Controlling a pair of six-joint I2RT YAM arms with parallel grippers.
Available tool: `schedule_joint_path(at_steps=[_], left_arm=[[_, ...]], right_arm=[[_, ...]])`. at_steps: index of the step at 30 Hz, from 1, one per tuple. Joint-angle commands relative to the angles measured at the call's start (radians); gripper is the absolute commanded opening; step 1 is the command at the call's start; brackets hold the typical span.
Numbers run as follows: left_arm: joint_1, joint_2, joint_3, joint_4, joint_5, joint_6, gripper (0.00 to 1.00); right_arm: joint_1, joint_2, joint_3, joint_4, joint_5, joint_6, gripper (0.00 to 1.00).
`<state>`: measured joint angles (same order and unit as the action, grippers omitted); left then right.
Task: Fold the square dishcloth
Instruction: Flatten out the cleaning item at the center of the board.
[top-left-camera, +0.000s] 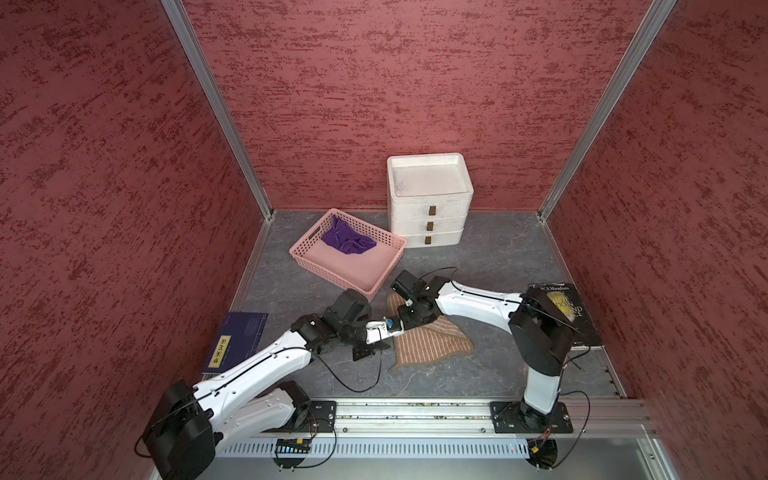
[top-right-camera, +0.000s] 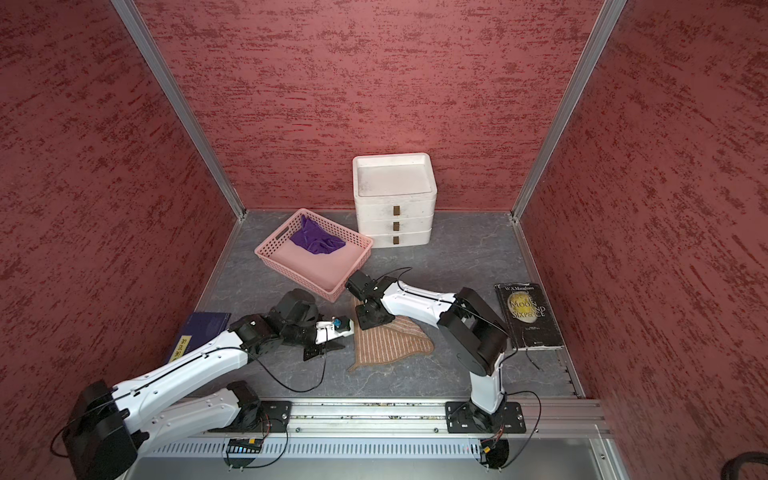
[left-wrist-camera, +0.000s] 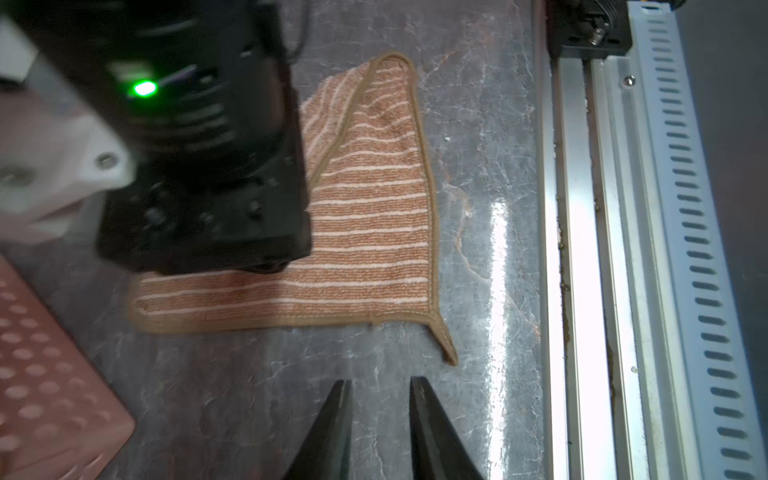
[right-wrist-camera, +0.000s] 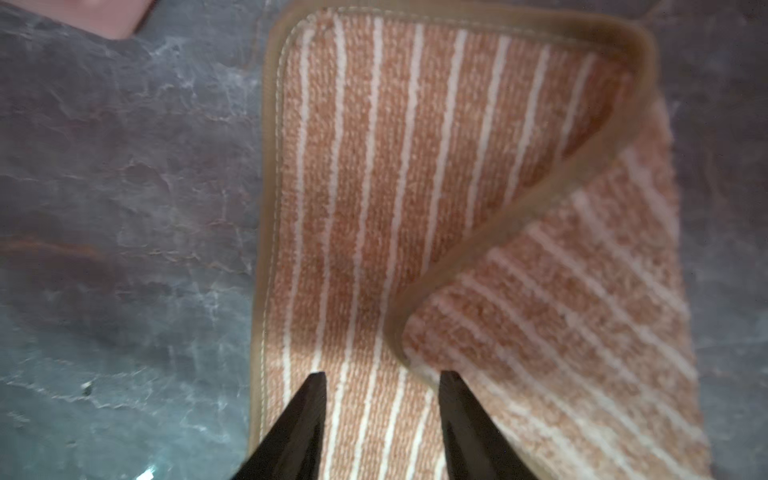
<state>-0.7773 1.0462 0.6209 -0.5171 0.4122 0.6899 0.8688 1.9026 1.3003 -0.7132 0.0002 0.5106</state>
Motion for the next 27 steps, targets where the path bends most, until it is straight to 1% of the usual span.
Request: schedule_joint_path(at_steps=[1, 4, 8, 11, 13, 14, 16, 17, 18, 20, 22, 23, 25, 27], left_arm=[[-0.083, 0.052, -0.057, 0.072, -0.059, 0.065, 0.27], [-0.183, 0.118, -0.09, 0.157, -0.125, 0.094, 0.26], [-0.282, 0.245, -0.098, 0.283, -0.241, 0.134, 0.26], [-0.33, 0.336, -0.093, 0.362, -0.312, 0.17, 0.32], [-0.351, 0.4, -0.074, 0.378, -0.358, 0.181, 0.36], [-0.358, 0.43, -0.066, 0.383, -0.388, 0.186, 0.36], [-0.367, 0.481, -0.054, 0.378, -0.434, 0.199, 0.35], [-0.368, 0.492, -0.053, 0.372, -0.44, 0.201, 0.33], [-0.367, 0.492, -0.053, 0.358, -0.439, 0.201, 0.3], [-0.366, 0.474, -0.057, 0.323, -0.423, 0.199, 0.22], [-0.36, 0.436, -0.062, 0.284, -0.41, 0.198, 0.12], [-0.355, 0.413, -0.065, 0.265, -0.401, 0.199, 0.07], [-0.34, 0.374, -0.073, 0.218, -0.379, 0.2, 0.0], [-0.323, 0.326, -0.074, 0.161, -0.354, 0.196, 0.0]], right_arm=[[-0.008, 0.027, 0.032, -0.033, 0.041, -0.012, 0.39], [-0.014, 0.026, 0.037, -0.032, 0.039, -0.009, 0.29], [-0.026, 0.02, 0.035, -0.042, 0.036, -0.005, 0.27], [-0.04, 0.022, 0.028, -0.044, 0.033, -0.007, 0.27], [-0.051, 0.03, 0.027, -0.047, 0.031, -0.013, 0.32], [-0.052, 0.036, 0.027, -0.049, 0.032, -0.017, 0.35], [-0.055, 0.045, 0.028, -0.051, 0.024, -0.027, 0.36], [-0.056, 0.048, 0.029, -0.051, 0.017, -0.031, 0.35], [-0.055, 0.049, 0.032, -0.052, 0.012, -0.034, 0.31], [-0.056, 0.045, 0.039, -0.062, 0.017, -0.04, 0.19], [-0.064, 0.031, 0.052, -0.084, 0.03, -0.043, 0.03], [-0.072, 0.016, 0.055, -0.09, 0.033, -0.046, 0.0], [-0.097, -0.024, 0.056, -0.103, 0.039, -0.053, 0.0], [-0.128, -0.066, 0.056, -0.116, 0.034, -0.068, 0.0]])
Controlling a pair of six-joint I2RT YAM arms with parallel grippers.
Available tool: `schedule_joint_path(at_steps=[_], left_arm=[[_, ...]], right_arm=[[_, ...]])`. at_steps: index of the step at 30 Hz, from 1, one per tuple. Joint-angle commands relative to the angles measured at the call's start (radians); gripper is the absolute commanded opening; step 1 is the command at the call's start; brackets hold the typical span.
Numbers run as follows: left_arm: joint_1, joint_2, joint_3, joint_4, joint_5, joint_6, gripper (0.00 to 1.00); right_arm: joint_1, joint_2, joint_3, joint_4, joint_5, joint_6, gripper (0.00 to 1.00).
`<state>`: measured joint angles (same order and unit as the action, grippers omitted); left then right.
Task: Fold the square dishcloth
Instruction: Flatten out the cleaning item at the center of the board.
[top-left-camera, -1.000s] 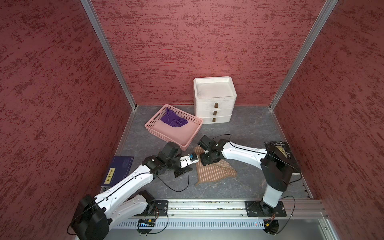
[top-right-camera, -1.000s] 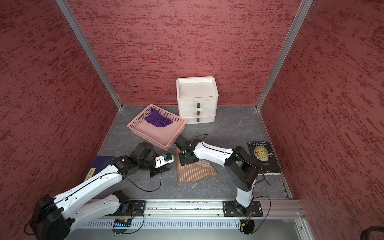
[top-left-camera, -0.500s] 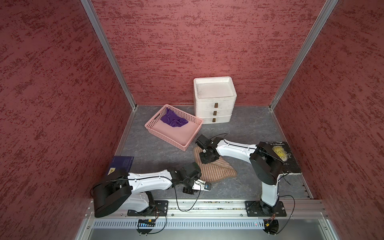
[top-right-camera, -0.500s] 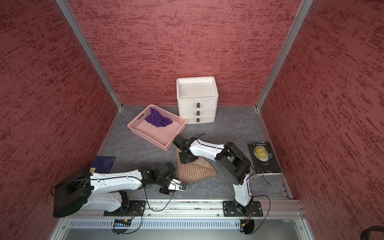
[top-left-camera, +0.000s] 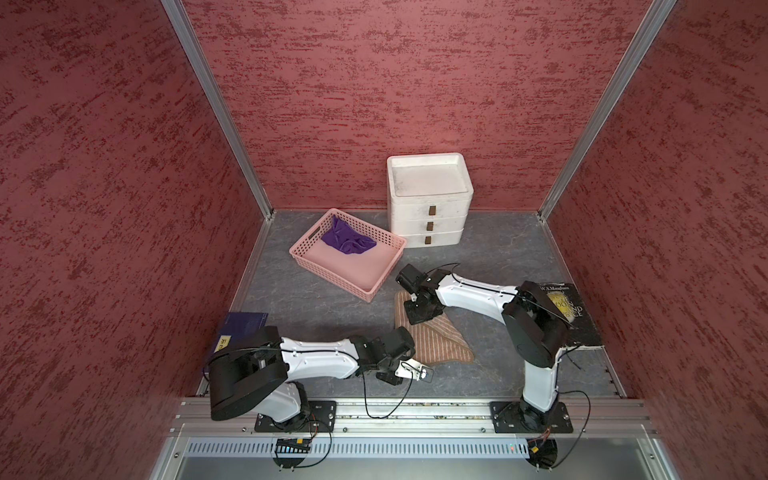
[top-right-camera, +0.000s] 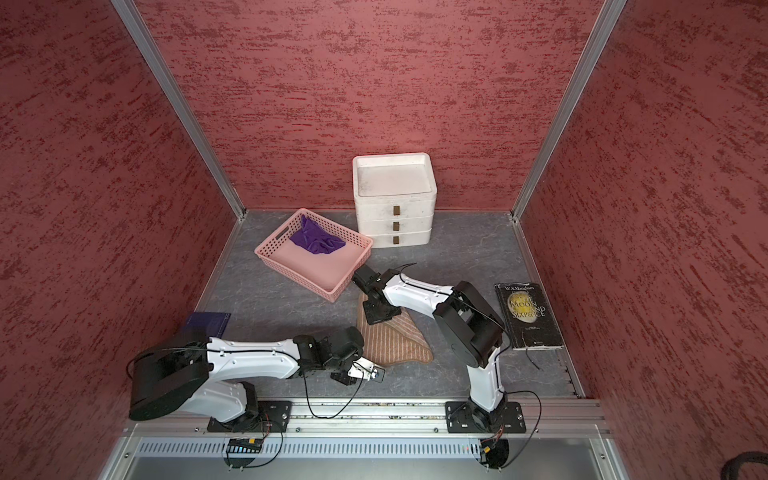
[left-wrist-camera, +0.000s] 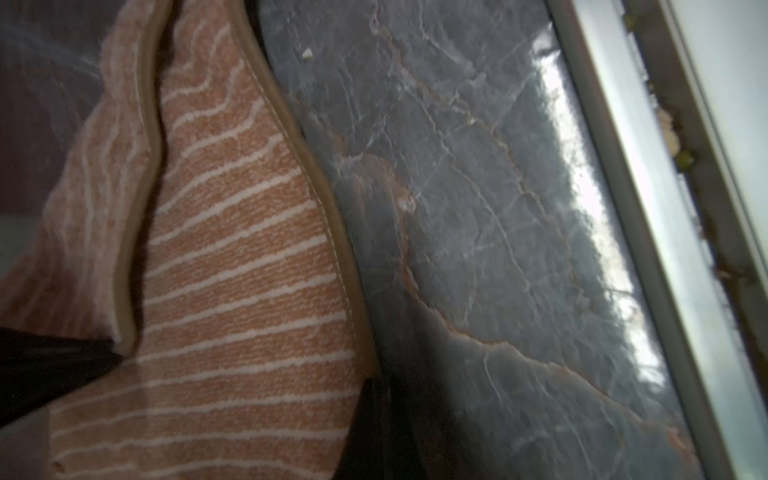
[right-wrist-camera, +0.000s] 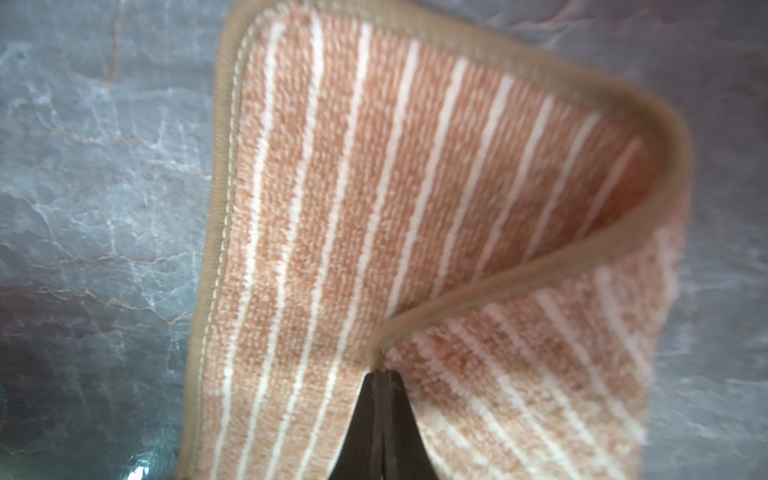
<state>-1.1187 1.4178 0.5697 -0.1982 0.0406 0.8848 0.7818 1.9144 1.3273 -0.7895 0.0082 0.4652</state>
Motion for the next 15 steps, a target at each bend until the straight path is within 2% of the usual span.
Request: schedule_joint_path(at_steps=[1, 5, 9, 10, 12, 13, 14, 15], left_arm=[[0.027, -0.067, -0.024, -0.18, 0.034, -0.001, 0.0], [0.042, -0.115, -0.014, -0.259, 0.049, -0.013, 0.0], [0.054, -0.165, 0.005, -0.361, 0.079, -0.029, 0.0], [0.055, -0.179, 0.005, -0.376, 0.088, -0.03, 0.0], [0.054, -0.212, 0.01, -0.395, 0.112, -0.038, 0.0], [0.054, -0.219, 0.015, -0.404, 0.12, -0.043, 0.0], [0.053, -0.225, 0.026, -0.41, 0.125, -0.051, 0.0], [0.053, -0.229, 0.035, -0.415, 0.128, -0.059, 0.0]], right_arm=[[-0.055, -0.093, 0.028, -0.045, 0.013, -0.032, 0.0], [-0.094, -0.129, 0.028, -0.083, -0.011, -0.07, 0.0], [-0.125, -0.132, 0.024, -0.146, 0.048, -0.09, 0.0], [-0.136, -0.129, 0.02, -0.155, 0.083, -0.089, 0.1], [-0.16, -0.109, 0.027, -0.182, 0.189, -0.073, 0.49], [-0.166, -0.096, 0.04, -0.2, 0.272, -0.063, 0.63], [-0.168, -0.086, 0.053, -0.23, 0.339, -0.047, 0.7], [-0.168, -0.087, 0.06, -0.244, 0.397, -0.038, 0.72]])
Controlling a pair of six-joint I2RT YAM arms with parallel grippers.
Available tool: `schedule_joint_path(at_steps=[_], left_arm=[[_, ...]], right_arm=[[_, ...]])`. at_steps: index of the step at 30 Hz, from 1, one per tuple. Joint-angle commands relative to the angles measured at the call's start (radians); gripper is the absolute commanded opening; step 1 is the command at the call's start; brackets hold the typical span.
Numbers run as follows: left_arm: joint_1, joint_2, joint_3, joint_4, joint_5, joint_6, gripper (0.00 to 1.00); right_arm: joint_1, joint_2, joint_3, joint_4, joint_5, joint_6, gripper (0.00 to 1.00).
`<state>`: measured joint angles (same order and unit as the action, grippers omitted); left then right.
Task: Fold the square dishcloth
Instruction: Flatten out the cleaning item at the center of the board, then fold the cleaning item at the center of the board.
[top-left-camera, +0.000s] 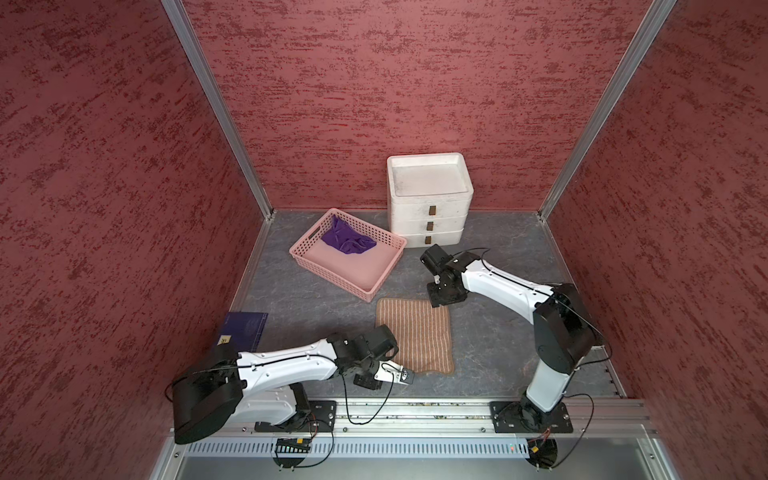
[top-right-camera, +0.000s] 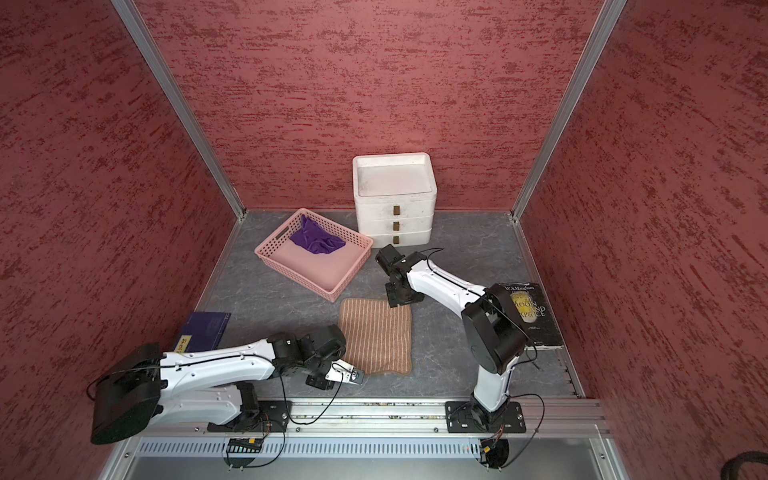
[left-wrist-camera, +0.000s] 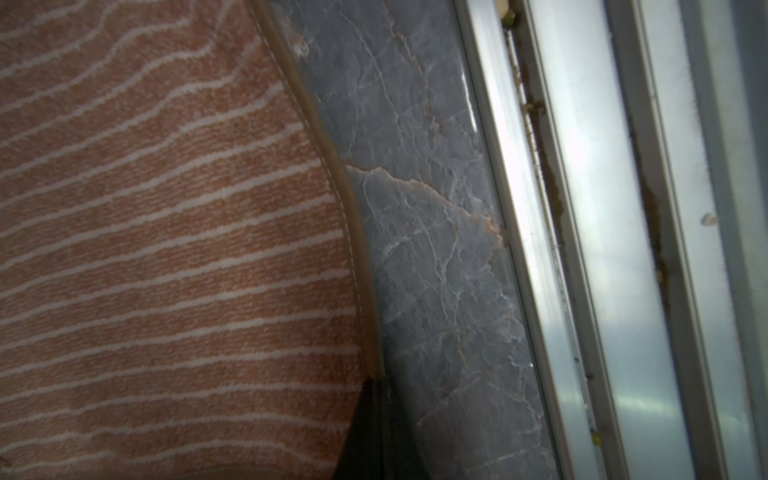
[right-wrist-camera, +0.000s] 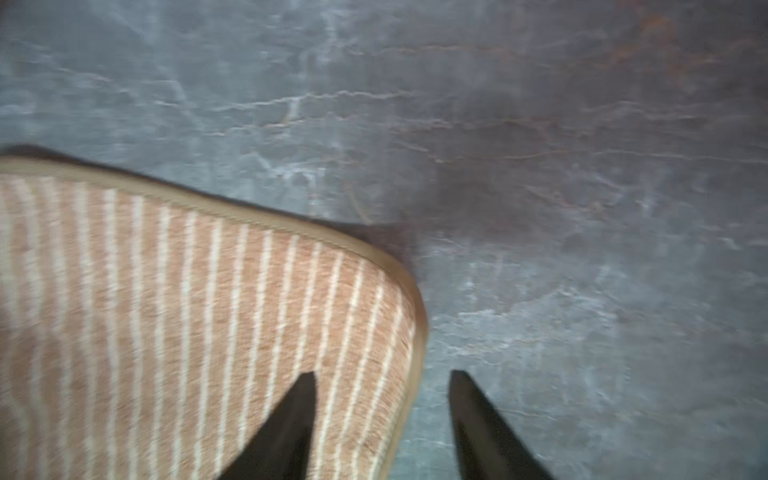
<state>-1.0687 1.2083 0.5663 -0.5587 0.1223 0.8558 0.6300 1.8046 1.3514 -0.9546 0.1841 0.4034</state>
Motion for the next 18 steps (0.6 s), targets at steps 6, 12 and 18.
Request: schedule_joint_path(at_steps=[6, 12, 18], left_arm=[[0.006, -0.042, 0.054, -0.046, 0.017, -0.047, 0.04], [0.026, -0.064, 0.048, -0.06, 0.023, -0.042, 0.02], [0.095, -0.088, 0.081, -0.11, 0.111, -0.052, 0.0]], right_arm=[[0.022, -0.213, -0.066, -0.055, 0.188, 0.099, 0.76], [0.263, -0.462, -0.331, -0.01, -0.006, 0.245, 0.76], [0.504, -0.629, -0.55, 0.136, -0.13, 0.27, 0.72]])
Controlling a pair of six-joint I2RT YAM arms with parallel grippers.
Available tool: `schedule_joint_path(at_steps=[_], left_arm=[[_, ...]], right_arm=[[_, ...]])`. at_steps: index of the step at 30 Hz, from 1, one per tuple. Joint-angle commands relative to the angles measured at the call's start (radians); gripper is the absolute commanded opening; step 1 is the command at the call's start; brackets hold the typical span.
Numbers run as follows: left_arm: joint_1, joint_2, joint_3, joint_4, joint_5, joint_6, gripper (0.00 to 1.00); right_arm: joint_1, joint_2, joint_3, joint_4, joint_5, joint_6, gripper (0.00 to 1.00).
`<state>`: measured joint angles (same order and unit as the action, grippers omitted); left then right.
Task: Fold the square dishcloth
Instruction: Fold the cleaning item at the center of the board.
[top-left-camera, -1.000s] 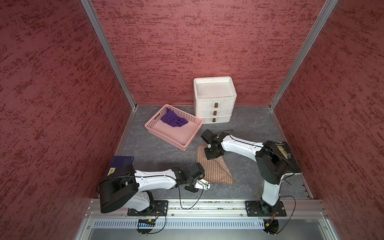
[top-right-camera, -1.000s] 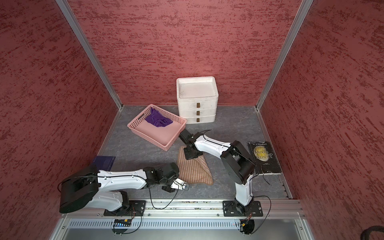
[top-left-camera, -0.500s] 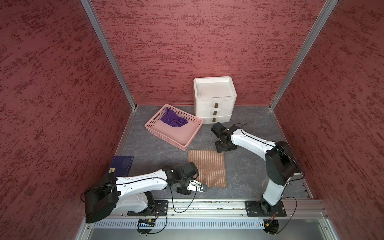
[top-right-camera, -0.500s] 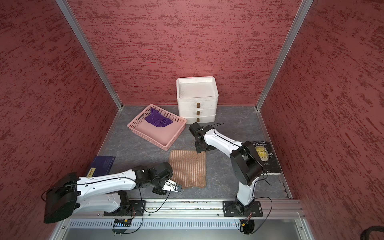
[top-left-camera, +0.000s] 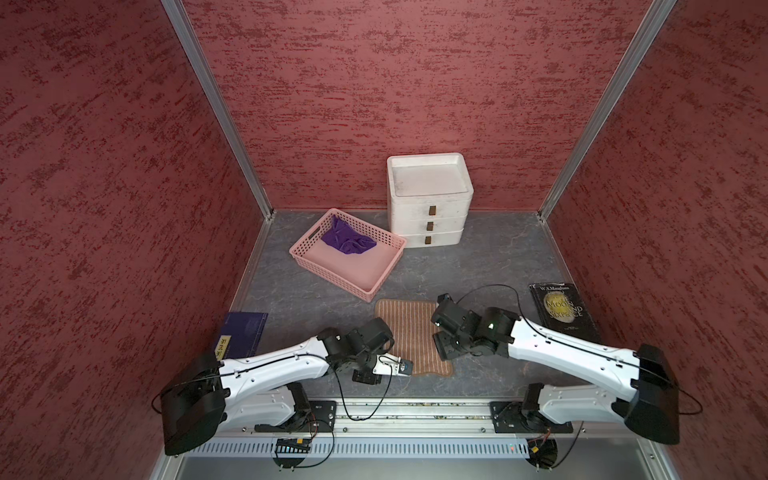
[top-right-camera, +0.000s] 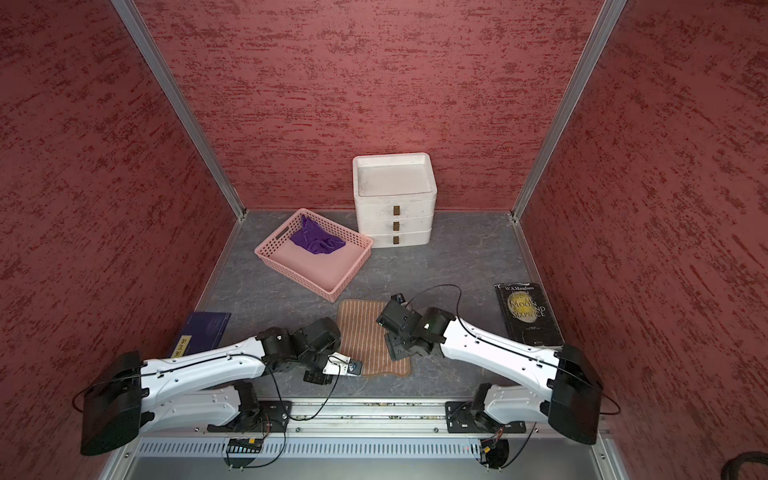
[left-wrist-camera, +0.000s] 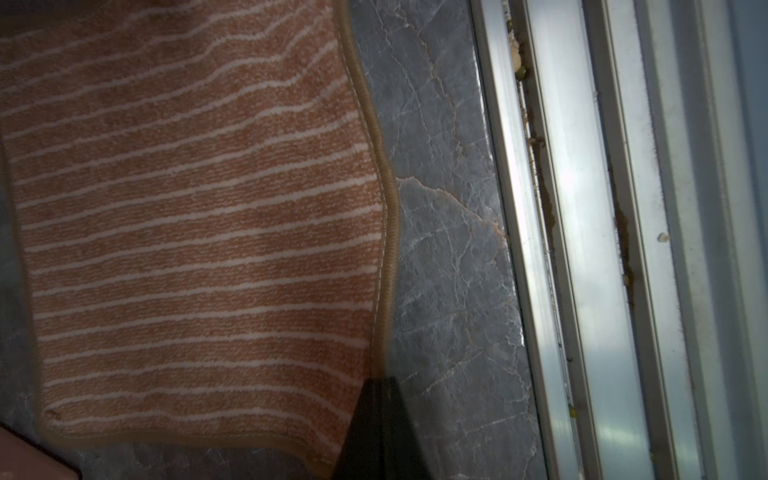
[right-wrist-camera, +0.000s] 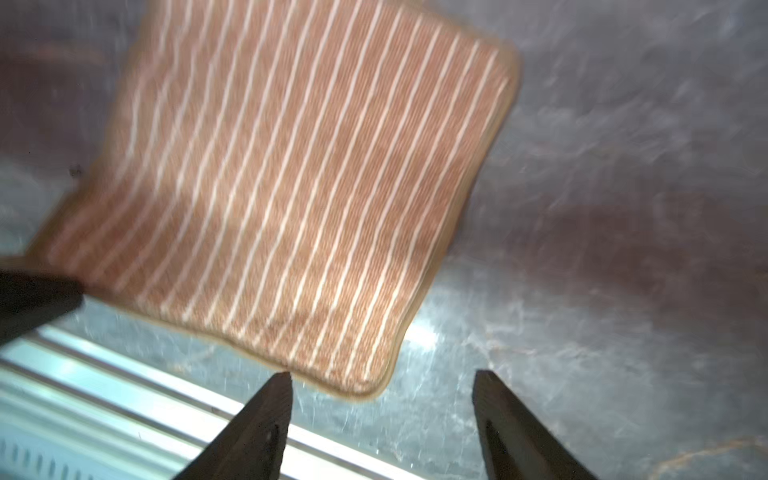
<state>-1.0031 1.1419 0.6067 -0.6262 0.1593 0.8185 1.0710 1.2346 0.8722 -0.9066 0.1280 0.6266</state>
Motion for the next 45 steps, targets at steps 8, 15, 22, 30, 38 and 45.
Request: schedule_joint_path(at_steps=[8, 15, 22, 30, 38, 45], left_arm=[[0.164, -0.057, 0.053, -0.119, 0.181, -0.012, 0.0], [0.21, -0.086, 0.065, -0.19, 0.19, -0.008, 0.0], [0.225, -0.103, 0.066, -0.234, 0.178, -0.005, 0.0], [0.223, -0.172, 0.128, -0.382, 0.122, -0.011, 0.0], [0.228, -0.234, 0.22, -0.44, 0.059, -0.012, 0.0], [0.23, -0.159, 0.295, -0.6, -0.033, -0.013, 0.0]], right_arm=[[0.302, -0.221, -0.312, 0.454, 0.027, -0.033, 0.66], [0.333, -0.068, -0.268, 0.502, 0.069, -0.119, 0.58], [0.333, 0.087, -0.244, 0.499, 0.079, -0.067, 0.47], [0.336, -0.119, -0.194, 0.412, 0.021, -0.125, 0.0], [0.258, -0.046, -0.008, 0.193, -0.121, -0.283, 0.0], [0.132, 0.105, 0.083, 0.16, -0.337, -0.333, 0.0]])
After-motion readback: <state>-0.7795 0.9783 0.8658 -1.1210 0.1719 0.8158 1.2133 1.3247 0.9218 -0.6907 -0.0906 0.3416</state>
